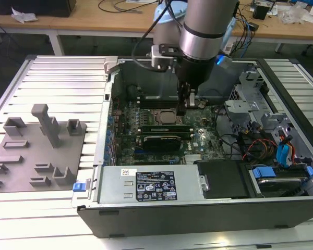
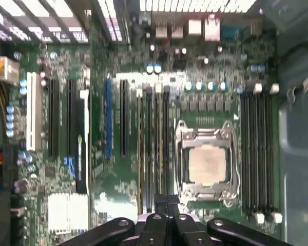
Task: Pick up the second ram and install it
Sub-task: 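Press down the second ram until it locks into place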
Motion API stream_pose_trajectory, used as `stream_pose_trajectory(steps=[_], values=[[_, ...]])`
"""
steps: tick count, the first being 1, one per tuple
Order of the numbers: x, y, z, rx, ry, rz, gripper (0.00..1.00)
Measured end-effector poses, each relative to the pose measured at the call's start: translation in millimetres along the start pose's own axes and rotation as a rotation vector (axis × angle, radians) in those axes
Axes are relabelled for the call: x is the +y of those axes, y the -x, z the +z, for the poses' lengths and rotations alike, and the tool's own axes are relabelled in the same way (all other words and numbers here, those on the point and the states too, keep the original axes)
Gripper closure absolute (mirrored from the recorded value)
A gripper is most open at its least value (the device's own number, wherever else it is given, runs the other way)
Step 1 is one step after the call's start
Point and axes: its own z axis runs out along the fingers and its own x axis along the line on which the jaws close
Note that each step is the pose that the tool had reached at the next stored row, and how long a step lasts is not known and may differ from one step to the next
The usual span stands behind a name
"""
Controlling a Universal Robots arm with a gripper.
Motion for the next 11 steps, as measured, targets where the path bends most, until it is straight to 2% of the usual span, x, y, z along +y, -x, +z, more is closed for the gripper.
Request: stream_pose_trajectory(steps=[1, 2, 5, 10, 11], values=[[-10.2, 0.0, 5.6, 0.0001, 0.0011, 0.000, 0.89], [-12.8, -0.2, 9.4, 0.0003, 0.0016, 0.000, 0.89], [-17.3, -0.4, 20.0, 0.0002, 0.0026, 0.000, 0.89], [-20.4, -0.8, 36.4, 0.0003, 0.0039, 0.000, 0.89], [-20.8, -1.0, 42.6, 0.0004, 0.0042, 0.000, 0.89]])
